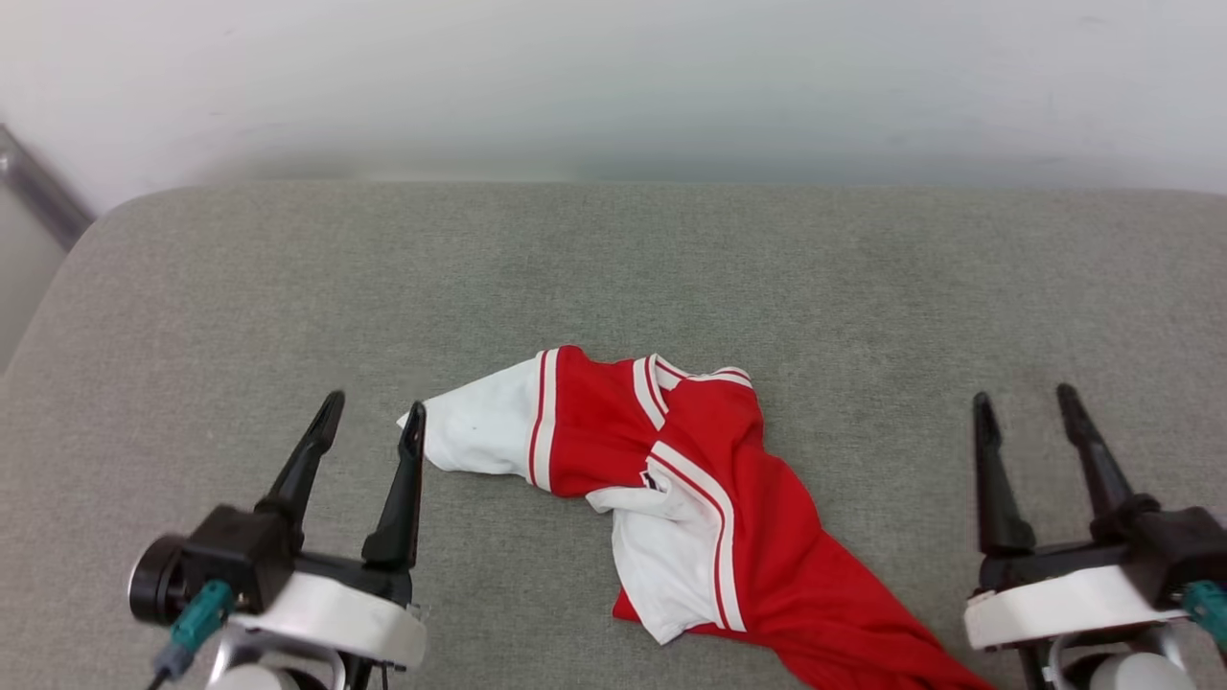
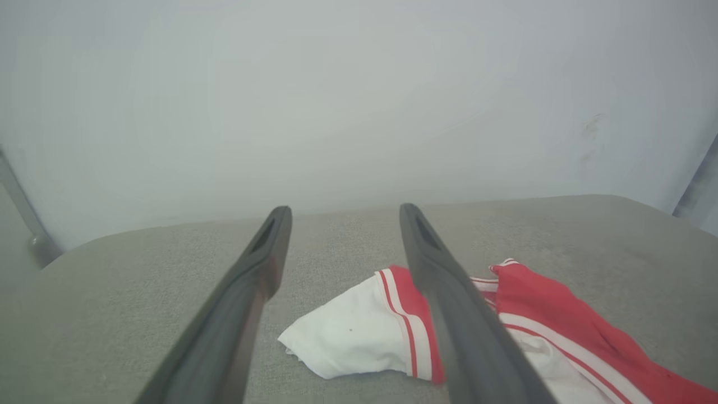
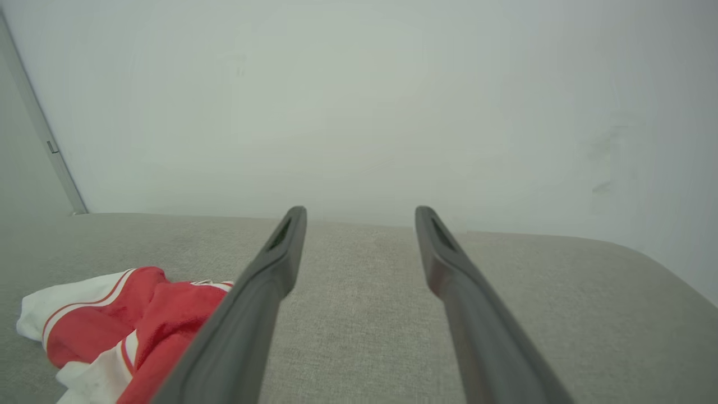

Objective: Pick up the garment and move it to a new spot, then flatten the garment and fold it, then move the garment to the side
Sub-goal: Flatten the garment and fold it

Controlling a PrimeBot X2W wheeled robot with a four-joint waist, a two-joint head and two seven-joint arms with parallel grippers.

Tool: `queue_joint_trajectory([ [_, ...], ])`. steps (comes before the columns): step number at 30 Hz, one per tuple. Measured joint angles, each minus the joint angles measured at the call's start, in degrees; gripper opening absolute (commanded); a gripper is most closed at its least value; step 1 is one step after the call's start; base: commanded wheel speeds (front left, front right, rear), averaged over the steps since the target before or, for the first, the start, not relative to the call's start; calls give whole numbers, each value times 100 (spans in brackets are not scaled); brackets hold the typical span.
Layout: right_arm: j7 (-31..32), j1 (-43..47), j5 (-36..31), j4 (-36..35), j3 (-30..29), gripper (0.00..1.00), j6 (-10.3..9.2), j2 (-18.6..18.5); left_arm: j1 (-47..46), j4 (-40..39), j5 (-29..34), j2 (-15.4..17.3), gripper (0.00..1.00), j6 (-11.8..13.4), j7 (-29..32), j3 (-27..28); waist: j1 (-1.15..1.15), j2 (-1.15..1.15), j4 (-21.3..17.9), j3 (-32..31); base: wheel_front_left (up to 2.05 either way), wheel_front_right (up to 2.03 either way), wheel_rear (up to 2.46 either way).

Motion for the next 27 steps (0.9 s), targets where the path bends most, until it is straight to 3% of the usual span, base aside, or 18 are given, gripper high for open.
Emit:
queue_joint_trajectory([
  [3,177,3,-93,32,278,100,0,-2,325,-78,312,-264,100,-107,0,259,0,0,73,25,0,0,0],
  [6,916,-96,-126,-81,750,100,0,-46,423,-103,480,-494,100,-290,0,469,0,0,177,58,0,0,0],
  [14,4372,-1209,1079,-749,2475,100,1,-1029,477,133,828,-873,100,-812,0,798,0,0,397,222,0,0,0],
  [20,6681,-2117,1493,-508,2959,100,0,-1365,404,322,1026,-1218,100,-1125,0,910,1,0,605,362,0,0,0],
  [24,7525,-2548,1713,-162,3051,100,0,-1321,341,345,1179,-1427,100,-1294,0,1043,0,0,799,437,0,0,0],
  [27,7777,-2679,1727,100,3101,100,0,-1335,341,390,1266,-1530,100,-1404,0,1123,1,0,961,489,0,0,0],
])
